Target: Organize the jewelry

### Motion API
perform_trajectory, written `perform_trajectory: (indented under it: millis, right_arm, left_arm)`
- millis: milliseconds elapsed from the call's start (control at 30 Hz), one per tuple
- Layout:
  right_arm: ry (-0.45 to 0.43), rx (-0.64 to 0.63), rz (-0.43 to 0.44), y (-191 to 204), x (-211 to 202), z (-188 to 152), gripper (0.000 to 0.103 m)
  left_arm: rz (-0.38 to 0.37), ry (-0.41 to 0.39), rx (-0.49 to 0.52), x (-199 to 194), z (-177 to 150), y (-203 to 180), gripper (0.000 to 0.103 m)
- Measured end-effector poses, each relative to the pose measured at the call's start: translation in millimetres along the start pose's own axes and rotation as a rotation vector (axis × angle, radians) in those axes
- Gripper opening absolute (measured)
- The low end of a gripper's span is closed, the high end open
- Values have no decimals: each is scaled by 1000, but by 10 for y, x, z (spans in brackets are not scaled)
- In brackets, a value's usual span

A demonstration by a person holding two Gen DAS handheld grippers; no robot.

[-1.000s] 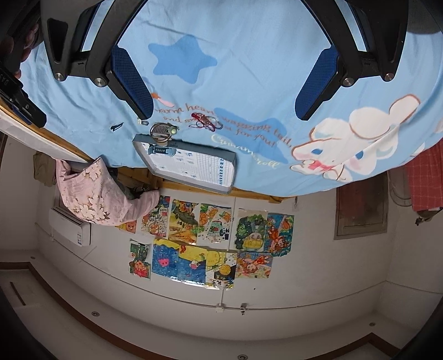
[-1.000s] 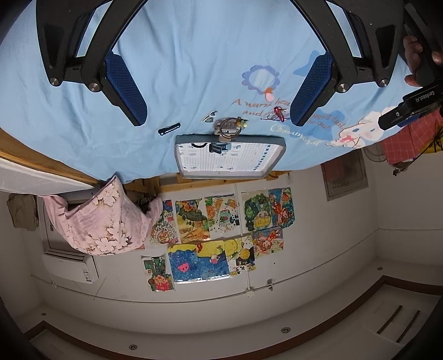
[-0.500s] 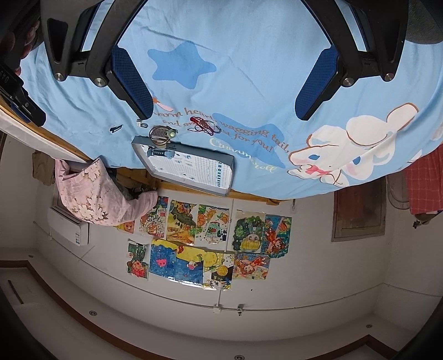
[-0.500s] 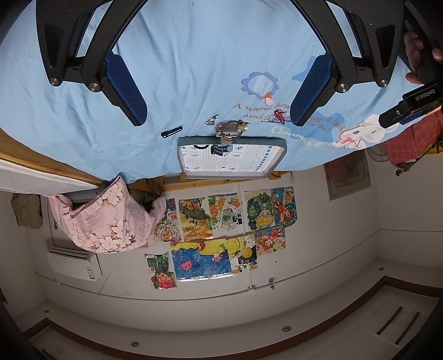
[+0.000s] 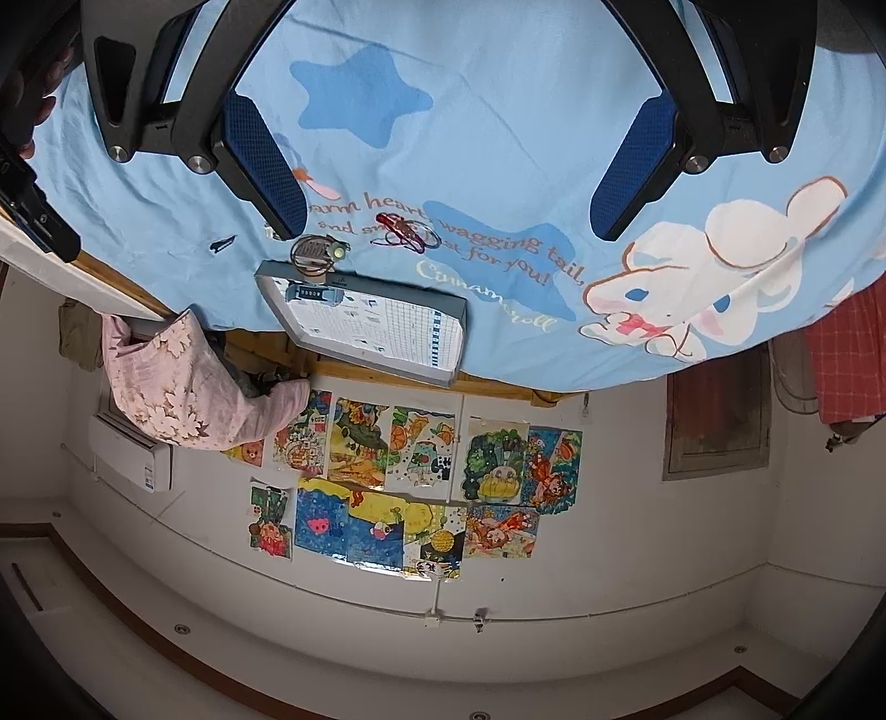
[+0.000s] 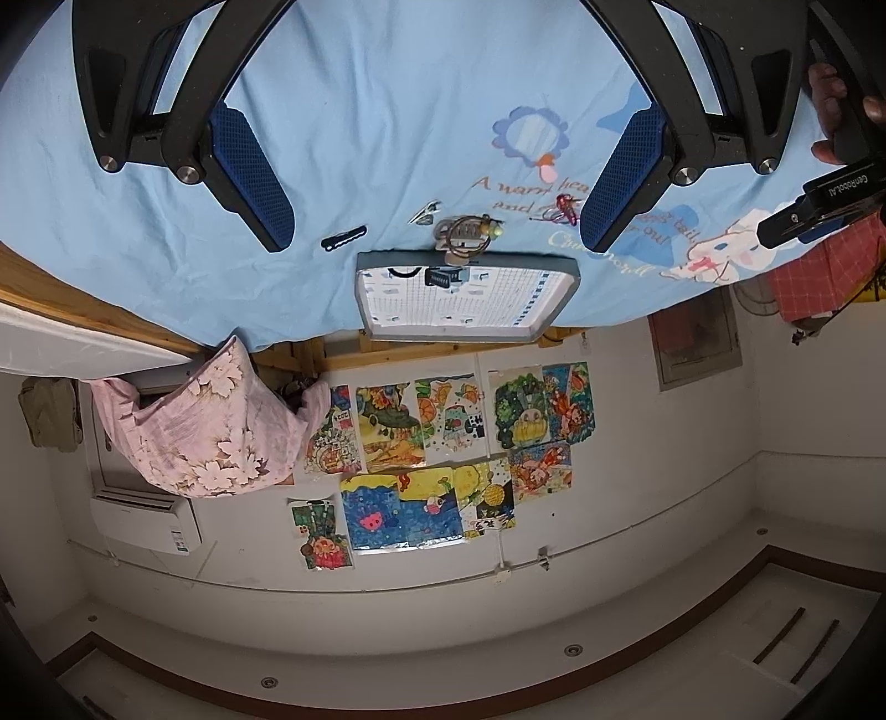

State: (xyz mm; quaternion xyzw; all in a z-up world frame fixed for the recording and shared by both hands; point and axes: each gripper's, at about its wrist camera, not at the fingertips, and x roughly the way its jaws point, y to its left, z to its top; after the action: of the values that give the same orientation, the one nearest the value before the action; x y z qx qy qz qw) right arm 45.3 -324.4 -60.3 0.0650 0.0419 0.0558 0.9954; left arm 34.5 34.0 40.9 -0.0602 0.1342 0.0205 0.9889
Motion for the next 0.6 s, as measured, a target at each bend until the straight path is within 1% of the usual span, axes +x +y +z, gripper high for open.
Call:
perform_trajectory:
  millis: [200, 500, 600]
  right_arm:
    - [-5, 4, 9, 4, 122, 85, 102]
    - [-51, -32, 18, 42, 401, 294, 102]
    - [-59, -39, 18, 44, 522, 349, 102]
  left_arm:
    - [2, 10, -13, 206, 112, -32, 103]
    - [-3, -33, -9, 490, 331, -139, 103]
    - [-1, -34, -4, 595, 385, -140, 103]
